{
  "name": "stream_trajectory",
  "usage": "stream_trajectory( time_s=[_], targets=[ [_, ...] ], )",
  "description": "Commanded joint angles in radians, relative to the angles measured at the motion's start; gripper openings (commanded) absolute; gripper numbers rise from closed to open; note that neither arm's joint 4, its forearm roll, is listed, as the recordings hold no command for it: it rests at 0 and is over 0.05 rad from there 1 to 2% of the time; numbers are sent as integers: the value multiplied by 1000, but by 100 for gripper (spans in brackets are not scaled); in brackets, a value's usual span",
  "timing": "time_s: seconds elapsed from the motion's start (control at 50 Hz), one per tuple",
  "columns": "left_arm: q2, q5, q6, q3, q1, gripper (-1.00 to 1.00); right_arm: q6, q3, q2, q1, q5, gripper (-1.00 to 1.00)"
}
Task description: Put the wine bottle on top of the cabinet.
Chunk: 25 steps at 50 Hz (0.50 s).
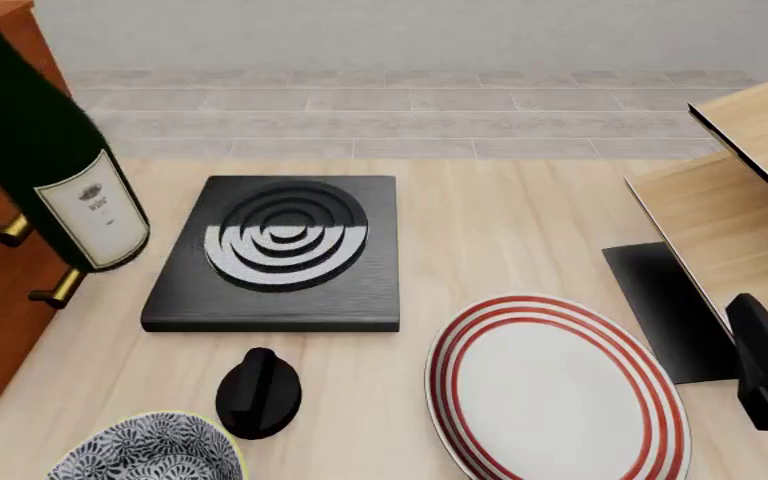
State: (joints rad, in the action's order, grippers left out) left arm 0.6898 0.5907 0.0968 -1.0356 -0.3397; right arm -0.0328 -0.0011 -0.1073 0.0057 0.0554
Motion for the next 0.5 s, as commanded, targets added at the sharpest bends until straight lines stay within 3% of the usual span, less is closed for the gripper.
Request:
stream_trajectory(
  time_s=[0.02, 0.5],
  targets=[
    [43, 116, 30, -158, 68, -100, 1, 0, 0, -2, 0, 100],
    [209, 241, 82, -512, 226, -100, 1, 0, -1, -3, 0, 100]
  ],
)
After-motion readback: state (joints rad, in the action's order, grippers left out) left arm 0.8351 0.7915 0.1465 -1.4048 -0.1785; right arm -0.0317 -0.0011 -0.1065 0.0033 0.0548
